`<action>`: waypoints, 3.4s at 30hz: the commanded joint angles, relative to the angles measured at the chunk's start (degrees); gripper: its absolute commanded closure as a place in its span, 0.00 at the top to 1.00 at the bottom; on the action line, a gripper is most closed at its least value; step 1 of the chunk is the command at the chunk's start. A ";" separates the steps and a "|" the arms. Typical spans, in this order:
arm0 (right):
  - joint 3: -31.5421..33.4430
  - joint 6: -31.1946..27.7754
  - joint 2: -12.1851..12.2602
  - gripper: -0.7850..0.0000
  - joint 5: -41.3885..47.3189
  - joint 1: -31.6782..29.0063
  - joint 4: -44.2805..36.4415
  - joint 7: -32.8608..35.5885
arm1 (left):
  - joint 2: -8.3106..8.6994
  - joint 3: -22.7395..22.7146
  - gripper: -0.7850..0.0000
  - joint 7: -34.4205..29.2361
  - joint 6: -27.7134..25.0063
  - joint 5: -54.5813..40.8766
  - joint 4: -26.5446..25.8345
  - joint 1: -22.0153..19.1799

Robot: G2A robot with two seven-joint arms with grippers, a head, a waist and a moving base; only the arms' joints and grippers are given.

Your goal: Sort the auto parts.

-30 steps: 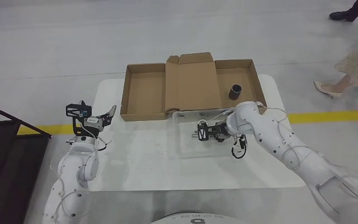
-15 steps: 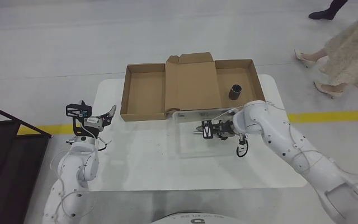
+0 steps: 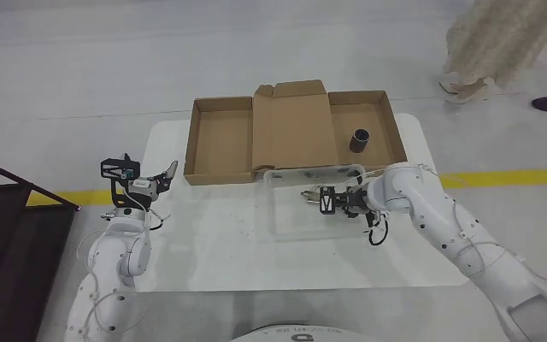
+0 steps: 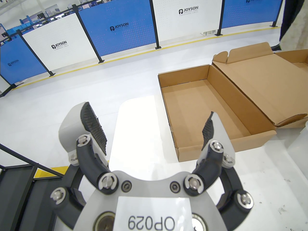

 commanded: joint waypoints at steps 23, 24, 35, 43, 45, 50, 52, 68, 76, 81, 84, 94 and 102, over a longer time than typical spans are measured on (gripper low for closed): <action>-5.87 0.79 -2.91 0.36 3.23 4.85 3.21 2.38 | 0.00 0.00 1.00 0.00 0.00 0.00 0.00 0.00; -5.87 0.79 -2.91 0.36 3.23 4.85 3.21 2.38 | 0.00 0.00 1.00 0.00 0.00 0.00 0.00 0.00; -5.87 0.79 -2.91 0.36 3.23 4.85 3.21 2.38 | 0.00 0.00 1.00 0.00 0.00 0.00 0.00 0.00; -5.87 0.79 -2.91 0.36 3.23 4.85 3.21 2.38 | 0.00 0.00 1.00 0.00 0.00 0.00 0.00 0.00; -5.87 0.79 -2.91 0.36 3.23 4.85 3.21 2.38 | 0.00 0.00 1.00 0.00 0.00 0.00 0.00 0.00; -5.87 0.79 -2.91 0.36 3.23 4.85 3.21 2.38 | 0.00 0.00 1.00 0.00 0.00 0.00 0.00 0.00; -5.87 0.79 -2.91 0.36 3.23 4.85 3.21 2.38 | 0.00 0.00 1.00 0.00 0.00 0.00 0.00 0.00; -2.64 -1.04 -1.85 1.00 4.04 3.01 3.73 -3.83 | -0.22 0.16 1.00 1.12 1.16 0.38 0.40 0.44; -2.31 -1.98 -1.67 0.40 5.66 2.82 4.29 -2.94 | -0.47 0.11 1.00 -0.41 1.45 0.31 0.78 -1.25; -3.03 -2.14 -2.01 0.29 7.12 3.45 5.44 -2.39 | -0.49 -0.36 1.00 -0.26 -0.01 0.54 0.87 -0.95; -3.25 -1.94 -2.21 0.24 7.78 3.85 6.21 -2.70 | -0.48 -0.45 1.00 -0.31 -0.54 1.34 0.54 -0.50; -4.99 0.78 -3.25 0.20 9.27 5.37 8.75 -1.13 | -0.48 -0.45 1.00 -0.31 -0.54 1.34 0.54 -0.50; -6.27 1.90 -4.02 0.03 9.85 6.51 9.91 -0.30 | -0.48 -0.45 1.00 -0.31 -0.54 1.34 0.54 -0.50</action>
